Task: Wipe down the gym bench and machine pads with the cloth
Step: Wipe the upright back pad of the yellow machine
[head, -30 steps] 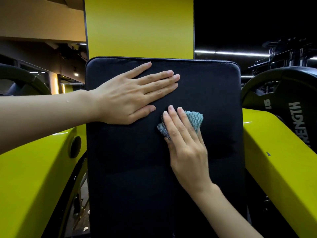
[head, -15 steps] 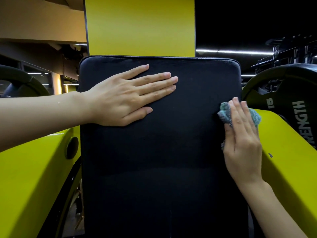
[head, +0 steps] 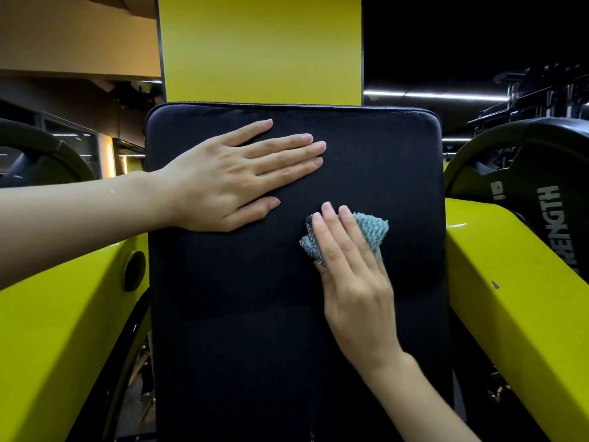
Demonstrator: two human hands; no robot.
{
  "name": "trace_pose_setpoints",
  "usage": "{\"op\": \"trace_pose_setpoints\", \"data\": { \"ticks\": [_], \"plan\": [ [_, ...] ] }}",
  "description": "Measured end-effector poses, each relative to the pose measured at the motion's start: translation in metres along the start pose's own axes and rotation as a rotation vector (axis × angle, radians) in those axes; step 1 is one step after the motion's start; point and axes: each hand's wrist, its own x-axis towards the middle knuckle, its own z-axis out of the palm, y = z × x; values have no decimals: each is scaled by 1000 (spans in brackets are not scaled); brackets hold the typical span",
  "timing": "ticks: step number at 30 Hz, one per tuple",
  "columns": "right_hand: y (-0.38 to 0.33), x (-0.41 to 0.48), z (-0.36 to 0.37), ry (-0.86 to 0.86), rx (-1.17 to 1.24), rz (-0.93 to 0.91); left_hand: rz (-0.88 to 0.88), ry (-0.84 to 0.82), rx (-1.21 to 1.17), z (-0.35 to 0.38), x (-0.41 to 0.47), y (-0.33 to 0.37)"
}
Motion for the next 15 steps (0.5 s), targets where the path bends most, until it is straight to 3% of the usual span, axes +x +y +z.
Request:
{"op": "trace_pose_setpoints", "data": {
  "ticks": [9, 15],
  "plan": [
    [76, 16, -35, -19, -66, 44, -4, 8, -2, 2, 0, 0],
    [87, 42, -32, 52, 7, 127, -8, 11, -1, 2, 0, 0]
  ]
}}
